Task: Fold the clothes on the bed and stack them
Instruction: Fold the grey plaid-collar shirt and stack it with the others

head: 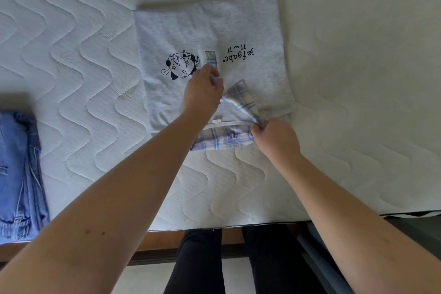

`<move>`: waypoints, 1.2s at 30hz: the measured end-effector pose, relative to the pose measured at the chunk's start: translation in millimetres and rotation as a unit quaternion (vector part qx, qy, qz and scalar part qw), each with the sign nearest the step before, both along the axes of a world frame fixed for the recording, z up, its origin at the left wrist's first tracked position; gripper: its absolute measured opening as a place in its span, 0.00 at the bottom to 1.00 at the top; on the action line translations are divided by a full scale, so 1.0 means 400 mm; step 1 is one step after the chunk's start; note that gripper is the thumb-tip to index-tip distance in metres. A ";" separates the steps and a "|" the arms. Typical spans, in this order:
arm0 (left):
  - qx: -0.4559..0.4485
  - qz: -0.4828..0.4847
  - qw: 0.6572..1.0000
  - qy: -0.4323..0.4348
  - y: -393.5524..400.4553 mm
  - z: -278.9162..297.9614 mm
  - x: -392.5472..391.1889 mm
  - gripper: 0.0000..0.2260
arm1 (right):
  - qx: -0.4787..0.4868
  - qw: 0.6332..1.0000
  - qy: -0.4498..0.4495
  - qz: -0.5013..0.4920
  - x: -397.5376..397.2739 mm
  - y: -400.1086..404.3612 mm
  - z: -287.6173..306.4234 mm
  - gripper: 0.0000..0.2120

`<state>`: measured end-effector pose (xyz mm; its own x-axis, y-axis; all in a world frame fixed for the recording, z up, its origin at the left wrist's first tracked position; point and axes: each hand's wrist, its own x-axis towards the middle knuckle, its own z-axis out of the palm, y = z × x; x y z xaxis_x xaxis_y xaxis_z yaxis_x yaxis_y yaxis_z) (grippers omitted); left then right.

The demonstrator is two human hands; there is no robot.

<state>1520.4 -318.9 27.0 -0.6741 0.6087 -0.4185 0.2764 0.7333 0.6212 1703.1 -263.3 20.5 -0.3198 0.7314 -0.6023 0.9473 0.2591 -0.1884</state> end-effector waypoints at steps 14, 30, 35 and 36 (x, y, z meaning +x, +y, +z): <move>-0.119 0.326 0.903 -0.254 -0.346 -0.023 0.142 0.19 | -0.219 0.932 0.074 -0.278 0.002 -0.022 -0.040 0.18; 0.088 0.518 0.796 -0.299 -0.257 0.049 0.113 0.09 | -0.268 0.852 0.208 -0.399 -0.001 0.000 0.030 0.07; 0.222 0.563 0.707 -0.367 -0.243 0.044 0.113 0.09 | -0.325 0.755 0.340 -0.458 0.015 -0.014 0.025 0.06; 0.224 0.567 0.700 -0.373 -0.244 0.035 0.118 0.09 | -0.323 0.752 0.341 -0.462 0.020 -0.021 0.016 0.06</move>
<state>1567.5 -416.6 41.1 -0.5264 0.0424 -0.8492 -0.8482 -0.0956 0.5210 1711.1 -271.6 26.9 -0.2515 0.4562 -0.8536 0.2920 -0.8051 -0.5162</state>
